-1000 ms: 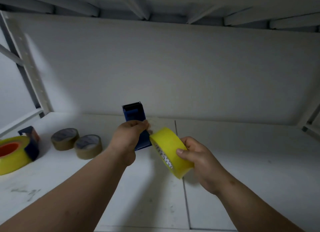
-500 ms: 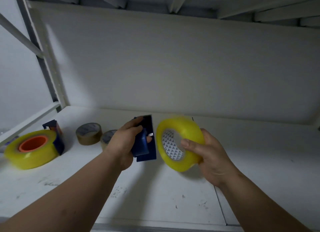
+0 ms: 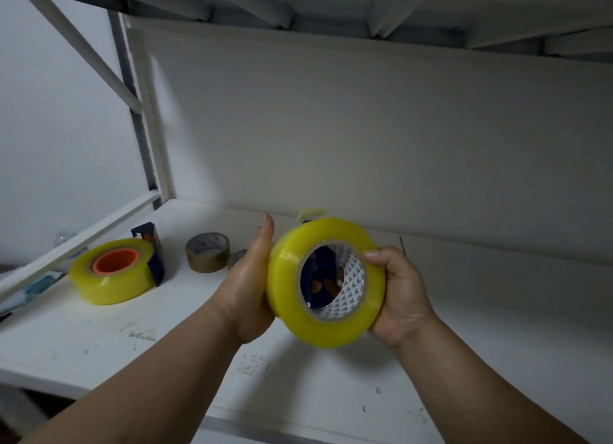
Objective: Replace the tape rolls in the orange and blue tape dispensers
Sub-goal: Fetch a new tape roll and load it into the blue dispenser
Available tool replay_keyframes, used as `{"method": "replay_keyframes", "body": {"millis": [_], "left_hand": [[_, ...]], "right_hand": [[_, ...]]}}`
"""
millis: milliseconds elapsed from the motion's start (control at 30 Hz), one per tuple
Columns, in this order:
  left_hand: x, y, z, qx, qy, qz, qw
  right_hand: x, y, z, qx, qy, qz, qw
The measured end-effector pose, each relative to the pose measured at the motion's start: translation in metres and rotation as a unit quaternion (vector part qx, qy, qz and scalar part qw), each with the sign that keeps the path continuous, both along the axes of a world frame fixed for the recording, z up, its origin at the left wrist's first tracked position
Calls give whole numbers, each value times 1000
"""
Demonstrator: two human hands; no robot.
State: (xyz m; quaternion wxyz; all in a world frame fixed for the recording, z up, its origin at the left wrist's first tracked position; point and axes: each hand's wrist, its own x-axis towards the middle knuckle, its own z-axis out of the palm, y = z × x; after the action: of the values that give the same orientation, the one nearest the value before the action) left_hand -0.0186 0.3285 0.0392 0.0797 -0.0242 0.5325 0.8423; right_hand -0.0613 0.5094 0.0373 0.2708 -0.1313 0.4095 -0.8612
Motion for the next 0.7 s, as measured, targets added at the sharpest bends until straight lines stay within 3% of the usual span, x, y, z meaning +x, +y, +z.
{"method": "replay_keyframes", "body": {"millis": [133,200,233,300,333,367,500,600,700], "left_hand": [[9,-15,-2,-36,41,19,998],[10,-24,-2,-63,75,50,994],[11,-28,0,-82,93,69,990],[11,-37,4,-128,111,111,979],[11,-42,4,-153,109,125,974],[10,-47,3,-177,107,134,969],[15,-72,6,-278,186,157,929],[21,-91,1,-349,243,145,893],[31,-111,0,-339,245,120,900]], "right_hand": [[1,-17,-5,17,11,-24,1000],[4,-29,-2,88,71,-89,990],[5,-37,1,166,123,-143,968],[10,-54,2,337,191,-272,881],[16,-65,2,376,199,-325,845],[25,-79,3,372,204,-359,831],[61,-134,0,311,242,-355,848],[72,-163,-1,283,186,-307,889],[78,-180,0,226,121,-291,922]]}}
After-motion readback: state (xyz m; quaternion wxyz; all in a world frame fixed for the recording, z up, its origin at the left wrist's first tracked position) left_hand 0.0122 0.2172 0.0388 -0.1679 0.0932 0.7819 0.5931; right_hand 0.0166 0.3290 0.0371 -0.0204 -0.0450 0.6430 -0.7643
